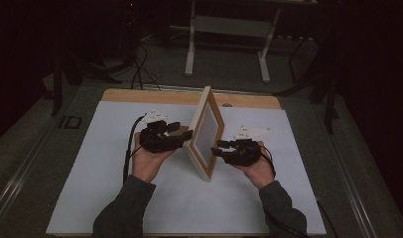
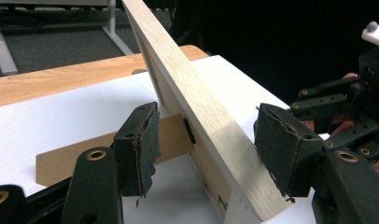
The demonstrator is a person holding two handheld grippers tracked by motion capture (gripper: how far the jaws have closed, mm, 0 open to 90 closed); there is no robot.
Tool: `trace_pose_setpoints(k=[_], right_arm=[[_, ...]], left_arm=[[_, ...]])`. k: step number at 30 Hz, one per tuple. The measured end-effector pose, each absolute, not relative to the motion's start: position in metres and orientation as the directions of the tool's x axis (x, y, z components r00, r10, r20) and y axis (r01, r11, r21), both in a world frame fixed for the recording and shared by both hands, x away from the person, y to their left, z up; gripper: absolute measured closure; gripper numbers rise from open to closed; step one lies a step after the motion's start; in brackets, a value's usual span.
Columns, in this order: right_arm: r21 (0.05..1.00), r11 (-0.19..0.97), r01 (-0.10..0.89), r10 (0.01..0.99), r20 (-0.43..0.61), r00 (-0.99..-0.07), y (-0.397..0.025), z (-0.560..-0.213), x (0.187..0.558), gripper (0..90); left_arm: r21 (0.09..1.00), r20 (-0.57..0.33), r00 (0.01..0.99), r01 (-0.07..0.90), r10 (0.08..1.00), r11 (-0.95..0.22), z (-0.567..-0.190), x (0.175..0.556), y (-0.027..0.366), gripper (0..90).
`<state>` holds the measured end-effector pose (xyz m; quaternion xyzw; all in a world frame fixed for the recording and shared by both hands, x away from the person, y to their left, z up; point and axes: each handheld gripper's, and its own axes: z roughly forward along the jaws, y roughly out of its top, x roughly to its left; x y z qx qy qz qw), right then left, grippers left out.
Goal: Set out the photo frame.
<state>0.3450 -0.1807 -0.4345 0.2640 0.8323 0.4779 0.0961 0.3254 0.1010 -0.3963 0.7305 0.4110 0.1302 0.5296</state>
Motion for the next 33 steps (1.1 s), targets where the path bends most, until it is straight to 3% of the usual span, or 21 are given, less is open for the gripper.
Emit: trace_pose_setpoints(k=[23, 33], right_arm=[[0.849, 0.386, 0.361, 0.555, 0.099, -0.826, -0.192, -0.435, 0.346, 60.1], [0.848, 0.384, 0.365, 0.558, 0.101, -0.824, -0.194, -0.436, 0.346, 60.1]], left_arm=[[0.857, -0.198, 0.619, 0.486, 0.760, -0.172, -0.418, 0.319, 0.070, 43.8], [0.847, -0.183, 0.609, 0.496, 0.772, -0.191, -0.424, 0.317, 0.061, 53.7]])
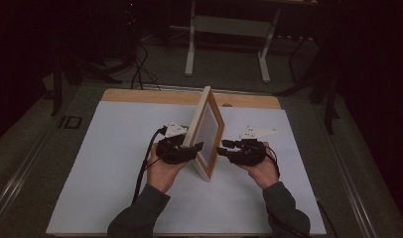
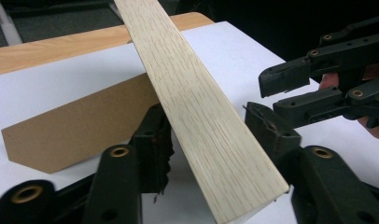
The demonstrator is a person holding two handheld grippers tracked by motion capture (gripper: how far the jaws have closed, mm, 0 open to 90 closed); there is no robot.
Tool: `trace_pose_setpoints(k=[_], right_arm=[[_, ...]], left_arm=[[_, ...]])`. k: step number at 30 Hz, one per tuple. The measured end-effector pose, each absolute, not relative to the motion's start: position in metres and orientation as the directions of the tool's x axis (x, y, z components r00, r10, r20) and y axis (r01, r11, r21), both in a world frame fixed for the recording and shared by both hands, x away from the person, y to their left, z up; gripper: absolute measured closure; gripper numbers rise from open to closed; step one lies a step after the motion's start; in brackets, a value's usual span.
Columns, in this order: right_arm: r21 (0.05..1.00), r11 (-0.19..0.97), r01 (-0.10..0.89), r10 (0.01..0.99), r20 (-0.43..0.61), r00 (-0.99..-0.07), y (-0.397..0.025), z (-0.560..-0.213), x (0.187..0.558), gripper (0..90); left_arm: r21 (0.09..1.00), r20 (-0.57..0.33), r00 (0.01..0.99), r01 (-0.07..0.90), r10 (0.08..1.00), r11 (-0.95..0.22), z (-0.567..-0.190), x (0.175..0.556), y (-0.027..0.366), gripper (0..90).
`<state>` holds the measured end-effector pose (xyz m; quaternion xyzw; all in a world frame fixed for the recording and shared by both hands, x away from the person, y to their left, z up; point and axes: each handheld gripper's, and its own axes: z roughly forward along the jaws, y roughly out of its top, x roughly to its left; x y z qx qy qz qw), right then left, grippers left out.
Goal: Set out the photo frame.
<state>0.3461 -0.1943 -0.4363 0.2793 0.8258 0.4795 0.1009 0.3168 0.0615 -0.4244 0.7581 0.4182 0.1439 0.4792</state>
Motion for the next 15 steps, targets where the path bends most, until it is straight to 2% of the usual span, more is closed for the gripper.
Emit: trace_pose_setpoints(k=[2, 15], right_arm=[[0.848, 0.385, 0.364, 0.559, 0.100, -0.823, -0.1948, -0.4360, 0.3460, 60.1], [0.850, 0.380, 0.365, 0.562, 0.101, -0.821, -0.1976, -0.4350, 0.3459, 60.0]], left_arm=[[0.846, -0.187, 0.605, 0.500, 0.774, -0.186, -0.4251, 0.3165, 0.0611, 56.5], [0.839, -0.199, 0.616, 0.509, 0.762, -0.193, -0.4243, 0.3177, 0.0634, 57.1]])
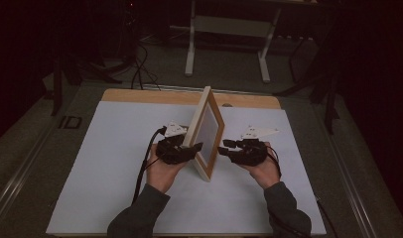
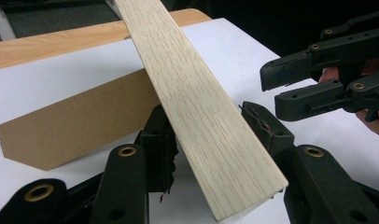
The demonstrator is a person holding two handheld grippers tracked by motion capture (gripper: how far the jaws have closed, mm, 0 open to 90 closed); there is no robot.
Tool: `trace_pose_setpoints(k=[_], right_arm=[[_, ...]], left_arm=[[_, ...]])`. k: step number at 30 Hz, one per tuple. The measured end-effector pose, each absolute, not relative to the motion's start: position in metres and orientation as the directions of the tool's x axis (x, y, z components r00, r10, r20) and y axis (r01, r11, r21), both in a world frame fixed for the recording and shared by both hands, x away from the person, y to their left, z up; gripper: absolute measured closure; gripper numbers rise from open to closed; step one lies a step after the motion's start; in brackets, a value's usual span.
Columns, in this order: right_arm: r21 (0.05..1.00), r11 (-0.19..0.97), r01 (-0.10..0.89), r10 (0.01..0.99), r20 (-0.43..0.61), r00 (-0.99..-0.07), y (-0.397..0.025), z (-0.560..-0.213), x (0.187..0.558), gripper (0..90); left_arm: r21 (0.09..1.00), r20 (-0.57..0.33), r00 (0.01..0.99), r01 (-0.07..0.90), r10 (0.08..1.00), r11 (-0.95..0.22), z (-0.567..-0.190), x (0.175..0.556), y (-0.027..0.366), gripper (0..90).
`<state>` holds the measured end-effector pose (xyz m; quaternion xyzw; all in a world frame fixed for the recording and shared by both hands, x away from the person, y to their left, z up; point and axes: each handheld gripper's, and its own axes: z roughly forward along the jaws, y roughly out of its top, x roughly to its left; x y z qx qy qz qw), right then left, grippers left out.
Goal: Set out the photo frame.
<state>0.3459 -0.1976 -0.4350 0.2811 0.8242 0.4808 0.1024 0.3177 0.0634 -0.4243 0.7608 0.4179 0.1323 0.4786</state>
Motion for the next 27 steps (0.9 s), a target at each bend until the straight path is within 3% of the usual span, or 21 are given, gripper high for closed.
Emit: trace_pose_setpoints(k=[23, 27], right_arm=[[0.848, 0.385, 0.365, 0.565, 0.096, -0.820, -0.200, -0.435, 0.347, 59.6], [0.847, 0.384, 0.367, 0.568, 0.096, -0.817, -0.202, -0.435, 0.347, 59.5]], left_arm=[[0.831, -0.223, 0.587, 0.532, 0.778, -0.163, -0.422, 0.327, 0.088, 66.1], [0.833, -0.238, 0.577, 0.535, 0.781, -0.141, -0.422, 0.331, 0.095, 72.0]])
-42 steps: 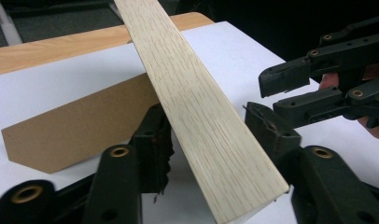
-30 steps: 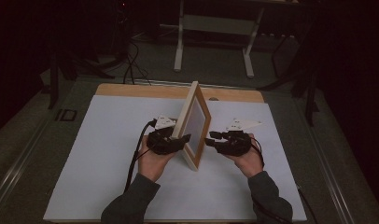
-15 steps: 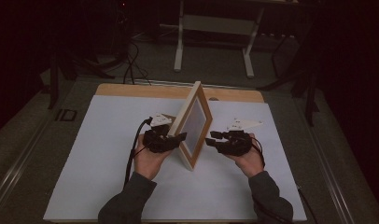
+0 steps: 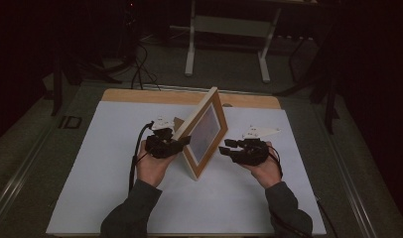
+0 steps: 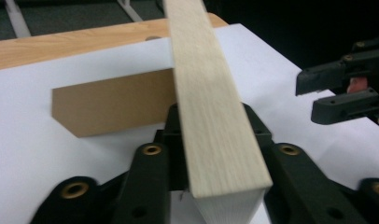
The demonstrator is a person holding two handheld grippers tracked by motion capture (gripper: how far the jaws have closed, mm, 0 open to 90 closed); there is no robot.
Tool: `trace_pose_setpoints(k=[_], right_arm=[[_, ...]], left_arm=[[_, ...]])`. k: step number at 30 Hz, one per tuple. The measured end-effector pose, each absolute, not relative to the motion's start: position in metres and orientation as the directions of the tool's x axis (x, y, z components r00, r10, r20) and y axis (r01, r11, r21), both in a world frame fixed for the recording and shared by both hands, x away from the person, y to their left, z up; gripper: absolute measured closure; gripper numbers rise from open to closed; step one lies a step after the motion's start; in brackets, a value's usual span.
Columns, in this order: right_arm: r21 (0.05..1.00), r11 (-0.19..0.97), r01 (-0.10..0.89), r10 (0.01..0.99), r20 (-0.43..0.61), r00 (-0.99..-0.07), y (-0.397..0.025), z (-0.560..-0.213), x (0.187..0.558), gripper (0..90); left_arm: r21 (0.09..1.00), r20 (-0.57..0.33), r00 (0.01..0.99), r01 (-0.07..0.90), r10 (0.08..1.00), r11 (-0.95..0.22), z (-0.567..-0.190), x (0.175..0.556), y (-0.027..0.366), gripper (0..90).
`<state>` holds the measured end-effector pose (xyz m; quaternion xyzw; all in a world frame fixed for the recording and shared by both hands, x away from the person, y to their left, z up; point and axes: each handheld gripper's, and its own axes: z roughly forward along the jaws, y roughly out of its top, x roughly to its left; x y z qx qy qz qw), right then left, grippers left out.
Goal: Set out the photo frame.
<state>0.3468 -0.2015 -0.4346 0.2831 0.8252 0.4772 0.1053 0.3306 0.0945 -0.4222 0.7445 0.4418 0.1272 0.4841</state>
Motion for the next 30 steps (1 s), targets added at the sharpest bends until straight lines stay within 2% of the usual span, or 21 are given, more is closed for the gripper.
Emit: trace_pose_setpoints(k=[30], right_arm=[[0.853, 0.375, 0.363, 0.575, 0.093, -0.813, -0.204, -0.433, 0.347, 58.6]], left_arm=[[0.816, -0.303, 0.642, 0.556, 0.704, -0.156, -0.423, 0.349, 0.127, 75.3]])
